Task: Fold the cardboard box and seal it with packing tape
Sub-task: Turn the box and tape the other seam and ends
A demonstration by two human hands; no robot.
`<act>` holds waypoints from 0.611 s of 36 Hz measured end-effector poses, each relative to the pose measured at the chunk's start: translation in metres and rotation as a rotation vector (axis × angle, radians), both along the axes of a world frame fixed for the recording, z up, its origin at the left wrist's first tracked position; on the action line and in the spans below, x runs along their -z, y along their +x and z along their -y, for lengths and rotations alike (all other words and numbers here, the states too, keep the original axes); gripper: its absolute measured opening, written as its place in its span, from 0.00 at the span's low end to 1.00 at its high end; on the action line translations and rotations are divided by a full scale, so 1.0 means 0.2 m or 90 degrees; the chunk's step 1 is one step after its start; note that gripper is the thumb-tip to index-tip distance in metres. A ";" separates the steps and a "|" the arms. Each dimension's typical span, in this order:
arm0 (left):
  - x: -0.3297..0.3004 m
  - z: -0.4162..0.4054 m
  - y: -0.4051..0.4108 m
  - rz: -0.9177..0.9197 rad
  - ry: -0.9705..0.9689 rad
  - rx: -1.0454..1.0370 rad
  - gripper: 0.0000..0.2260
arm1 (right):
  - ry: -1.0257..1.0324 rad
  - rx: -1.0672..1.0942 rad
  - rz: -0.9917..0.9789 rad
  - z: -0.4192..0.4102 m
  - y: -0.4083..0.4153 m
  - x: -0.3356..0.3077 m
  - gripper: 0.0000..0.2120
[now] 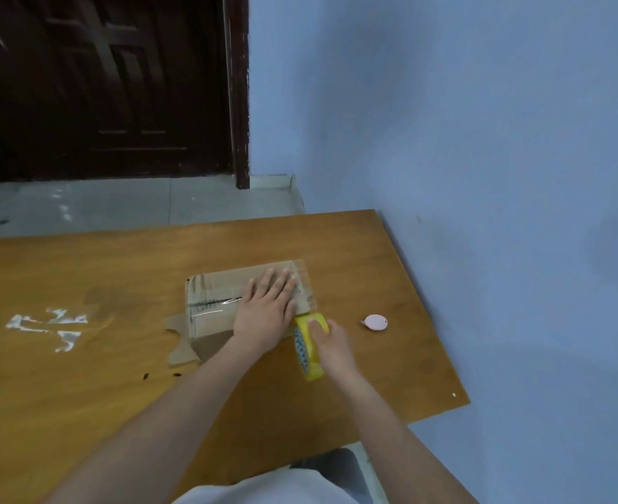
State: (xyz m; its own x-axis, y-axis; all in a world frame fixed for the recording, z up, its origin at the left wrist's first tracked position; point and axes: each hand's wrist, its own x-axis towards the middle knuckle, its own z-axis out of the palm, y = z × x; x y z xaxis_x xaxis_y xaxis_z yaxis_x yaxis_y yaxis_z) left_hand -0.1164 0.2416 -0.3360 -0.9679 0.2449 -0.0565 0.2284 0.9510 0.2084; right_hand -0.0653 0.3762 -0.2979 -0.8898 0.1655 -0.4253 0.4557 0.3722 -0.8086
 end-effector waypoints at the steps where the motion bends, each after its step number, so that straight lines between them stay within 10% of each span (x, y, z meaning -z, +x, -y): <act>1: 0.00 0.00 0.00 -0.001 -0.004 -0.001 0.23 | 0.007 -0.002 0.001 0.00 -0.01 0.00 0.11; 22: 0.00 -0.01 0.00 0.001 -0.019 0.001 0.23 | 0.065 -0.034 0.223 -0.01 -0.03 0.16 0.26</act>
